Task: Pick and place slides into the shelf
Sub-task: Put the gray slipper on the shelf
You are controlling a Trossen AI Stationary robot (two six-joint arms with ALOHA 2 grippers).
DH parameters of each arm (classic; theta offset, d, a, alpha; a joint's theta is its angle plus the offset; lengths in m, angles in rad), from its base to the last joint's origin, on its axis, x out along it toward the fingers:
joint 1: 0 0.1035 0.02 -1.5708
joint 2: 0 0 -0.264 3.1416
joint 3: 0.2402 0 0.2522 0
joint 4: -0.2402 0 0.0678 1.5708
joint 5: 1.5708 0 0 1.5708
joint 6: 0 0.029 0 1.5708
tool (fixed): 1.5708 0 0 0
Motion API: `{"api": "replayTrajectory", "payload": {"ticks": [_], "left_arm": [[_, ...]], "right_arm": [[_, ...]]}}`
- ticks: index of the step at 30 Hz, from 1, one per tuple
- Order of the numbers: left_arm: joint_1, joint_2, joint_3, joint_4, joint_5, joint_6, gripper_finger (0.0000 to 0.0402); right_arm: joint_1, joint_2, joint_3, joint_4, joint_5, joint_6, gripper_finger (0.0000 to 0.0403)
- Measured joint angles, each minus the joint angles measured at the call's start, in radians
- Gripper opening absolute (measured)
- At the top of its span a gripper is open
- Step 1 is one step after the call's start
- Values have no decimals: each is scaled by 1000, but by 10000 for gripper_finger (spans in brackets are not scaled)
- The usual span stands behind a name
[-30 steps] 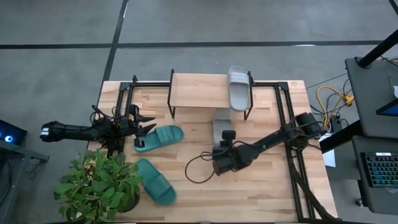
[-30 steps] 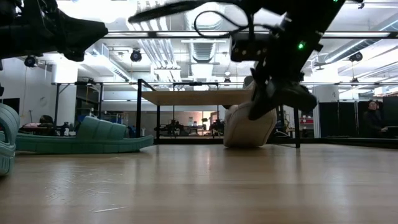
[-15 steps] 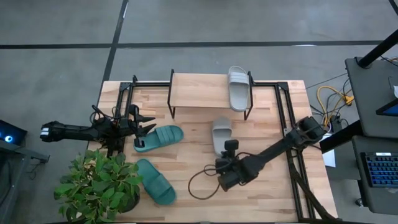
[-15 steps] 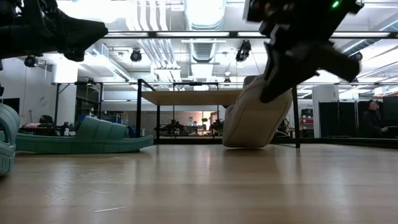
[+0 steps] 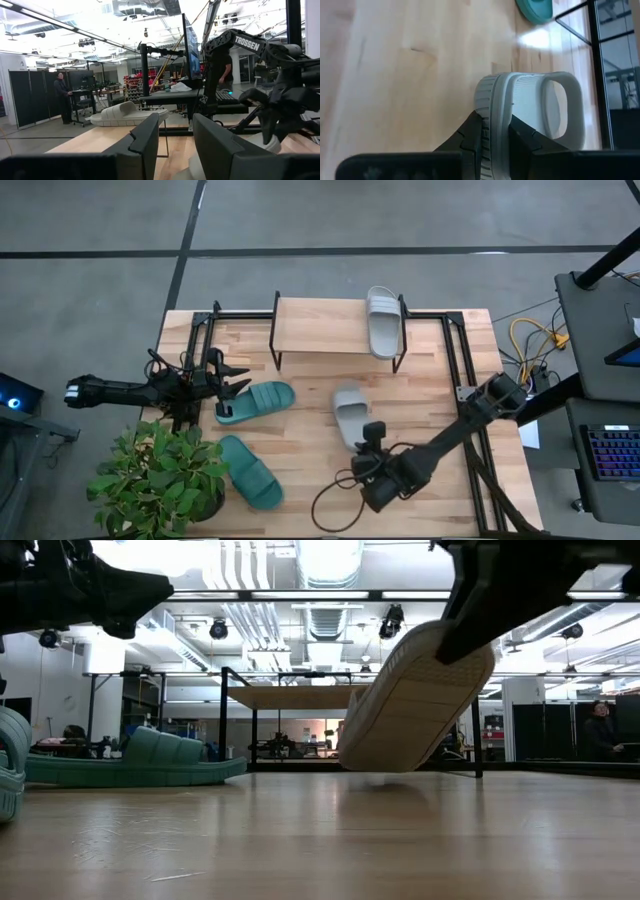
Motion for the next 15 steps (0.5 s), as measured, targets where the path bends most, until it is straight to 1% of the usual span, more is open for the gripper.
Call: {"api": "replayTrajectory", "payload": {"ticks": [4, 8, 10, 15], "left_arm": [[0, 0, 0, 0, 0, 0, 107], [0, 0, 0, 0, 0, 0, 107], [0, 0, 0, 0, 0, 0, 107], [0, 0, 0, 0, 0, 0, 107]], "right_arm": [[28, 0, 14, 1, 24, 1, 49], [66, 0, 31, 0, 132, 1, 49], [83, 0, 46, 0, 170, -2, 49], [113, 0, 85, 2, 187, -7, 49]]}}
